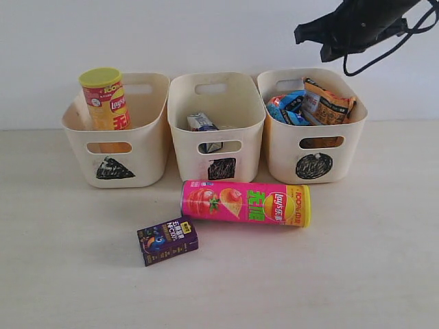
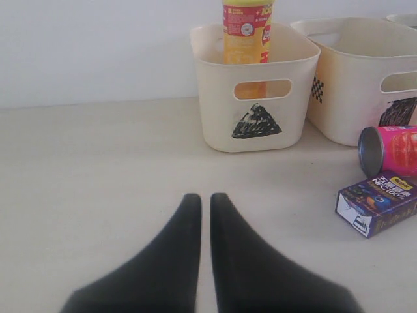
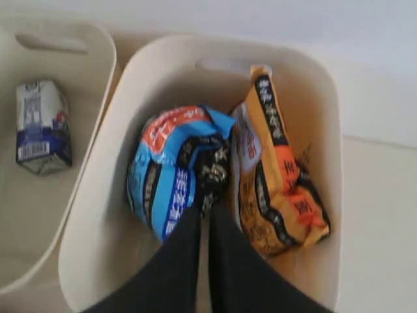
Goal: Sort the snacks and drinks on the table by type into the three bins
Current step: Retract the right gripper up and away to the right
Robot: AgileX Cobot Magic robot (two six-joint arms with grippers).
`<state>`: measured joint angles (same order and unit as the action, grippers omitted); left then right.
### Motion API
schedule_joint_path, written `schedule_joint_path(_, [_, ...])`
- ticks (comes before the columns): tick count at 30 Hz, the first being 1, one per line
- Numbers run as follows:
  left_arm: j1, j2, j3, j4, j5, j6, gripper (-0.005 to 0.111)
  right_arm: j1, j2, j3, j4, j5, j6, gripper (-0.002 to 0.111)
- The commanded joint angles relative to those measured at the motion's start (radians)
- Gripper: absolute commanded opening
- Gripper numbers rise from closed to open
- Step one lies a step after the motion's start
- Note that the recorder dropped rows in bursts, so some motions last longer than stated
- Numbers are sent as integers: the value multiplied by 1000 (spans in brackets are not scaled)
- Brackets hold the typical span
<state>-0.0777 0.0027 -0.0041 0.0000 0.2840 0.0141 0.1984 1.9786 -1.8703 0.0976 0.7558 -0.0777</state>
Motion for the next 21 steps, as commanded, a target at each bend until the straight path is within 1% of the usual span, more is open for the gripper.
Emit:
schedule_joint_path(1, [-3, -3, 4, 0, -5, -7, 4, -8, -40, 36, 19, 118, -32, 0])
schedule_joint_path(7, [-3, -3, 4, 0, -7, -7, 4, -8, -183, 267, 96, 37, -75, 0])
schedule_joint_path(14, [-3, -3, 4, 0, -7, -7, 4, -8, -468, 593, 114, -157, -75, 0])
schedule_joint_path(21, [-3, -3, 4, 0, -7, -7, 4, -8, -705, 851, 137, -318, -61, 0])
